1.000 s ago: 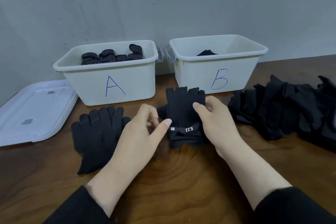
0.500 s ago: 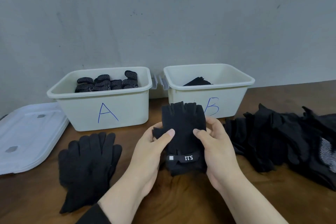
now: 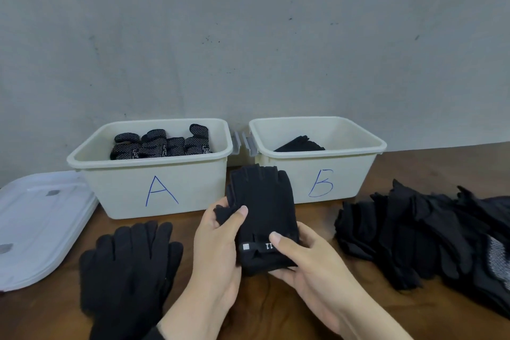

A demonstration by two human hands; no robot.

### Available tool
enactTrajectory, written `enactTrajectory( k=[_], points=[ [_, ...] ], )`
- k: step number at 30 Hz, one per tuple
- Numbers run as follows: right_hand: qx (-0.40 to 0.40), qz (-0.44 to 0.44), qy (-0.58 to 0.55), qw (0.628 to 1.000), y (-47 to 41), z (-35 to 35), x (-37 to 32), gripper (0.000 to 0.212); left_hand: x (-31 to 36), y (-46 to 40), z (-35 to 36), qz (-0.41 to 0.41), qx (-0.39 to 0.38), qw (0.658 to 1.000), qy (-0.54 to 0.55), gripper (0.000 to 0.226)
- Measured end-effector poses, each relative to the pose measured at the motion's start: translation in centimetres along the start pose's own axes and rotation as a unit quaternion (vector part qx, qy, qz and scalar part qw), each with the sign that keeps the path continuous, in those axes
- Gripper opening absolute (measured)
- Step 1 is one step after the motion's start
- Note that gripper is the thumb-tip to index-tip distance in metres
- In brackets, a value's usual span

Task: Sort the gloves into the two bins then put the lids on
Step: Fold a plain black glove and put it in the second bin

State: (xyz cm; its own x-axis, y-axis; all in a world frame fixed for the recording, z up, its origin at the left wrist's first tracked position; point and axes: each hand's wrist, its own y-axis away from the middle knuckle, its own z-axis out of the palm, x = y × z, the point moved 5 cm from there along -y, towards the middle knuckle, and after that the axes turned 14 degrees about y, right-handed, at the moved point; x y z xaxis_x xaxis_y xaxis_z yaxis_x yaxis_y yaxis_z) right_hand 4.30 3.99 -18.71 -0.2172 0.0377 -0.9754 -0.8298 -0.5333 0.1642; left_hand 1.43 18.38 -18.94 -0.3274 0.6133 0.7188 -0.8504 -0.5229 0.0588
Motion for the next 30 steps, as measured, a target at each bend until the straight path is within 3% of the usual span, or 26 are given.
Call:
enactTrajectory(
  k=[5,10,14,16,20,24,30],
  points=[
    [0.095,-0.015,0.01,0.995,0.1,-0.7,-0.1,0.028,0.1,0.0,0.1,0.003,-0.008,0.999,0.036,0.036],
    [0.182,-0.056,-0.099,0.977,0.1,-2.2,-1.3,0.035,-0.5,-0.3,0.3,-0.01,-0.019,0.998,0.053,0.057],
    [0.117,-0.067,-0.141,0.981,0.3,-0.7,-1.0,0.037,-0.6,-0.1,0.6,-0.017,-0.035,0.998,0.053,0.059],
    [0.107,-0.041,-0.102,0.988,0.7,0.4,0.2,0.035,-0.4,-0.1,0.5,-0.011,-0.036,0.998,0.055,0.058],
    [0.194,-0.052,0.017,0.98,1.4,-0.9,-1.3,0.023,-0.2,-0.1,0.5,-0.004,-0.059,0.998,0.017,0.056],
    [0.243,-0.123,0.22,0.937,2.2,-4.3,-8.6,0.015,0.1,-0.4,0.4,0.019,-0.063,0.997,-0.043,0.06],
    [0.252,-0.163,0.422,0.856,1.0,-7.7,-21.6,0.015,0.6,-1.7,0.6,0.058,-0.101,0.957,-0.267,0.044]
  ],
)
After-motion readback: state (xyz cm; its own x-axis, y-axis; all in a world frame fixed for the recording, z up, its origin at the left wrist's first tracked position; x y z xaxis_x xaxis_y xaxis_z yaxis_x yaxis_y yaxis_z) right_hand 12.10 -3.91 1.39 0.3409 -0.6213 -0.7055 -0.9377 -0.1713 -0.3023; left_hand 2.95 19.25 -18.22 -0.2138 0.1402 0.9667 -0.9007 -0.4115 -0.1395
